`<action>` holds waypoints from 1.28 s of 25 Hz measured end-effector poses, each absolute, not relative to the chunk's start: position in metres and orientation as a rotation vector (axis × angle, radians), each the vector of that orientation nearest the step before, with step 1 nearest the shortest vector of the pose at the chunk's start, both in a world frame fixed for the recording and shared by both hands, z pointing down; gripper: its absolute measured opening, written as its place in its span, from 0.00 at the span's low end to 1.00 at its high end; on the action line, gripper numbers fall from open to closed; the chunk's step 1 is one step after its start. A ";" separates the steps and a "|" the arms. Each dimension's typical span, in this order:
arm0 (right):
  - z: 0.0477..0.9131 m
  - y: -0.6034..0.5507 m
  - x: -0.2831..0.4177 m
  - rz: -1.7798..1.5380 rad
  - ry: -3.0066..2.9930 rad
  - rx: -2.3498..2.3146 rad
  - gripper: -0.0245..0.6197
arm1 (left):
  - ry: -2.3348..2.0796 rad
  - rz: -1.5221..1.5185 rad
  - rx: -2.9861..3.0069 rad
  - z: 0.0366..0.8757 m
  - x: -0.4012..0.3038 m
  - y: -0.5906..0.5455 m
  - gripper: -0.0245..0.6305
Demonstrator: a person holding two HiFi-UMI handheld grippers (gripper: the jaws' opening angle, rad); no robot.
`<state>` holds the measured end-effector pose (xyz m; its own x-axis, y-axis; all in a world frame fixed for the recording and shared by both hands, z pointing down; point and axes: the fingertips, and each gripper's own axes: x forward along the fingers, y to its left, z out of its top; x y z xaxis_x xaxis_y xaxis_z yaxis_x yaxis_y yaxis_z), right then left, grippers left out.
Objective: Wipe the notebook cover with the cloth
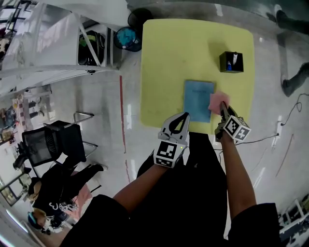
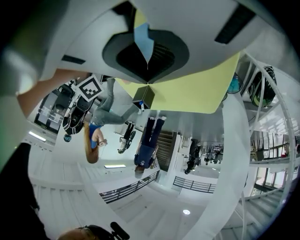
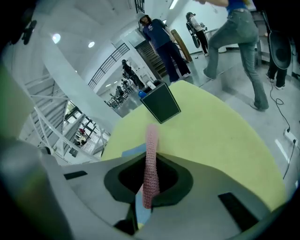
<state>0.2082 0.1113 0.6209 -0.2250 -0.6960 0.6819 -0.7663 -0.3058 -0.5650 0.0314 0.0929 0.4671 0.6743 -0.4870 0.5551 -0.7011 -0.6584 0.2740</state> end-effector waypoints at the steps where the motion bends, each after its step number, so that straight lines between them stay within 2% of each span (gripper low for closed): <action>1: 0.612 0.108 0.204 1.577 -1.833 1.915 0.10 | -0.929 0.597 2.414 0.464 0.027 0.090 0.06; 14: 0.537 0.099 0.089 1.630 -2.058 1.730 0.10 | -0.993 0.531 2.428 0.437 -0.024 0.074 0.06; 21: 0.549 0.099 0.040 1.651 -2.054 1.654 0.10 | -1.003 0.538 2.409 0.442 -0.051 0.074 0.06; 32: 0.612 0.110 0.008 1.668 -1.901 1.574 0.10 | -0.967 0.580 2.395 0.463 -0.065 0.074 0.06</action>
